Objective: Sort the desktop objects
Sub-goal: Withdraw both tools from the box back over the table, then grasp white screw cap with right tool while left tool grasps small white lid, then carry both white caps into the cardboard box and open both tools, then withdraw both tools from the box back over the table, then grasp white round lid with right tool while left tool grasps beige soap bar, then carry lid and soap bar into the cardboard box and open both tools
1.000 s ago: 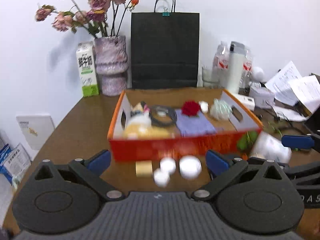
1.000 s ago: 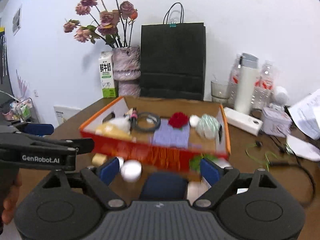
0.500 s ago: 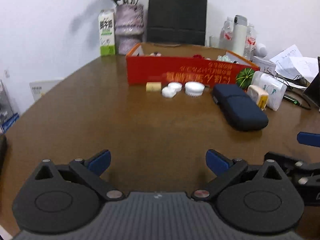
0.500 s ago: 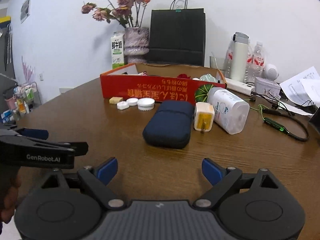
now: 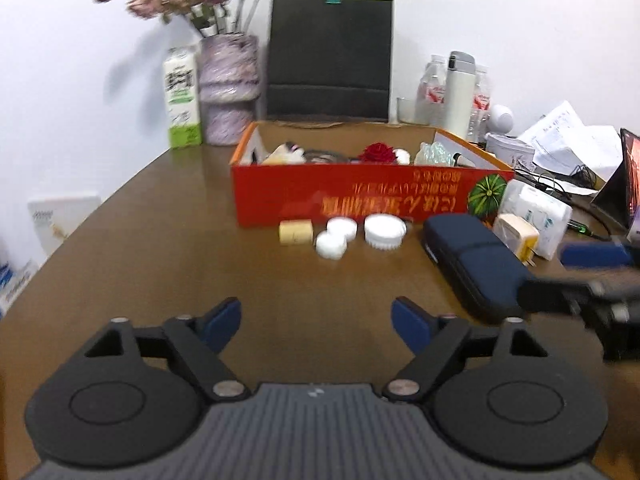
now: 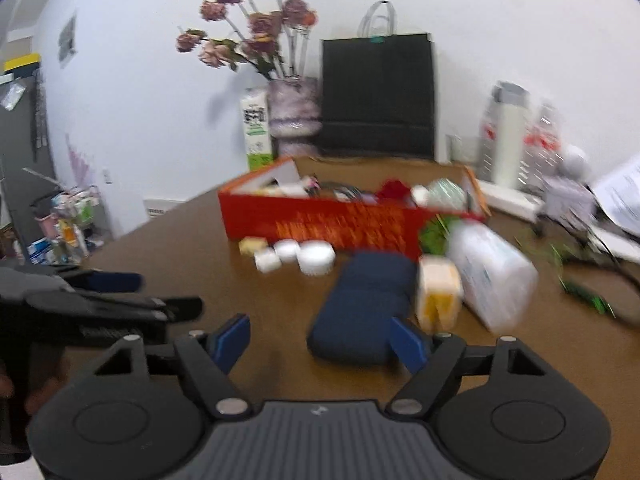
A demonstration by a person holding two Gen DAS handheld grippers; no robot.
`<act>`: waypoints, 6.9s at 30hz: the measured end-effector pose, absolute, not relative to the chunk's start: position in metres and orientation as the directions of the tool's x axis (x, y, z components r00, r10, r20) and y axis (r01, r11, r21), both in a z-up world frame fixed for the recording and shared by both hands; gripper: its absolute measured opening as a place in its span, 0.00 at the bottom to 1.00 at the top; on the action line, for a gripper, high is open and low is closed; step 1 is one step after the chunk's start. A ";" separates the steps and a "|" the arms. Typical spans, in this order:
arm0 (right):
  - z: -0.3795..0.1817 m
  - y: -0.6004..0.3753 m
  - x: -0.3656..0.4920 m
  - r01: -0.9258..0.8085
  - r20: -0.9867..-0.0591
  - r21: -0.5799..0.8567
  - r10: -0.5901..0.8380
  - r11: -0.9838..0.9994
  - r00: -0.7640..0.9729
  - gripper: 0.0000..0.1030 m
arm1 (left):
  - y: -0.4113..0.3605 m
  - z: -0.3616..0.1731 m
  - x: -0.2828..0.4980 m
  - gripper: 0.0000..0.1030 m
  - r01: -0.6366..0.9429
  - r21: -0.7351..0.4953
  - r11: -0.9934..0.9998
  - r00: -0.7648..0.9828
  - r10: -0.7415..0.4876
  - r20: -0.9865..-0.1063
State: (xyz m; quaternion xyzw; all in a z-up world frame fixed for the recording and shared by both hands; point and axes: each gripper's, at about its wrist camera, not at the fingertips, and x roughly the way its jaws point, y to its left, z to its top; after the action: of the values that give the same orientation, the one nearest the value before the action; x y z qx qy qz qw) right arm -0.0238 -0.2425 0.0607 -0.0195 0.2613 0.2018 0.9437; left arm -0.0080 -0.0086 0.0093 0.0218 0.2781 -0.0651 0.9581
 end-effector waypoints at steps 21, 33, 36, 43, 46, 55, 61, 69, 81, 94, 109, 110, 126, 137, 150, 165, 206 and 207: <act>0.050 -0.200 0.127 -0.430 -0.628 0.149 0.421 0.891 0.655 0.37 | -0.030 -0.012 0.102 0.44 0.164 -0.011 0.986 0.771 -0.135 -0.623; 0.072 -0.248 0.034 -0.387 -0.546 0.195 0.428 0.901 0.720 0.37 | -0.036 0.003 0.047 0.25 0.133 -0.039 0.990 0.768 -0.128 -0.627; 0.062 -0.252 0.009 -0.377 -0.561 0.173 0.405 0.910 0.722 0.37 | -0.034 0.008 0.007 0.25 0.147 -0.055 0.988 0.771 -0.150 -0.619; 0.045 -0.250 -0.046 -0.381 -0.586 0.157 0.396 0.911 0.707 0.37 | -0.030 0.013 -0.067 0.25 0.155 -0.055 0.986 0.769 -0.155 -0.620; 0.040 -0.250 -0.070 -0.384 -0.593 0.159 0.399 0.909 0.699 0.37 | -0.029 0.015 -0.085 0.25 0.159 -0.056 0.986 0.767 -0.159 -0.622; 0.051 -0.282 -0.091 -0.325 -0.556 0.210 0.386 0.922 0.736 0.37 | -0.029 0.036 -0.073 0.25 0.146 -0.074 0.986 0.793 -0.162 -0.587; 0.091 -0.295 -0.038 -0.328 -0.477 0.170 0.369 0.929 0.798 0.37 | -0.023 0.078 -0.007 0.25 0.172 -0.091 0.981 0.838 -0.194 -0.510; 0.133 -0.269 0.140 -0.400 -0.557 0.180 0.428 0.899 0.711 0.37 | -0.035 0.104 0.180 0.25 0.176 -0.054 0.983 0.799 -0.175 -0.575; 0.057 -0.213 0.341 -0.222 -0.809 0.226 0.310 0.948 0.500 0.40 | -0.046 0.040 0.324 0.30 0.103 -0.050 0.993 0.610 -0.102 -0.786; 0.117 -0.253 0.310 -0.140 -0.775 0.133 0.191 0.981 0.603 0.66 | -0.032 0.101 0.286 0.79 0.122 -0.027 0.992 0.647 -0.100 -0.756; 0.118 -0.276 0.106 -0.206 -0.603 0.119 0.235 0.971 0.763 0.90 | -0.010 0.070 0.078 1.00 0.071 -0.013 0.997 0.811 -0.066 -0.581; 0.111 -0.277 0.090 -0.217 -0.599 0.120 0.245 0.969 0.762 0.90 | -0.010 0.060 0.062 1.00 0.065 0.005 0.998 0.823 -0.051 -0.565; 0.035 -0.279 -0.084 -0.225 -0.593 0.085 0.231 0.971 0.771 0.90 | 0.001 -0.001 -0.076 1.00 0.077 0.017 0.997 0.812 -0.053 -0.582; 0.045 -0.269 -0.075 -0.299 -0.563 0.152 0.331 0.942 0.757 0.88 | 0.008 0.000 -0.055 1.00 0.085 0.003 0.996 0.798 -0.067 -0.599; 0.057 -0.194 0.055 -0.432 -0.571 0.081 0.397 0.898 0.718 0.69 | 0.019 0.001 0.106 0.69 0.122 -0.066 0.990 0.764 -0.136 -0.631; 0.030 -0.135 0.136 -0.455 -0.680 0.045 0.361 0.889 0.639 0.52 | 0.057 -0.003 0.108 0.32 0.057 -0.170 0.984 0.775 -0.151 -0.614; 0.086 -0.279 -0.085 -0.304 -0.448 0.042 0.290 0.952 0.846 0.27 | -0.030 0.044 -0.047 0.32 0.265 -0.162 0.951 0.760 -0.309 -0.572; 0.095 -0.283 -0.075 -0.304 -0.433 0.044 0.292 0.952 0.853 0.27 | -0.029 0.054 -0.034 0.32 0.273 -0.167 0.947 0.772 -0.320 -0.550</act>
State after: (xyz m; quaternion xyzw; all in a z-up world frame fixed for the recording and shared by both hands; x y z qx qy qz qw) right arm -0.0753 -0.2829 0.0950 -0.0128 0.2230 0.1549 0.9624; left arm -0.0344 -0.0285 0.0544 -0.0389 0.2987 -0.1575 0.9404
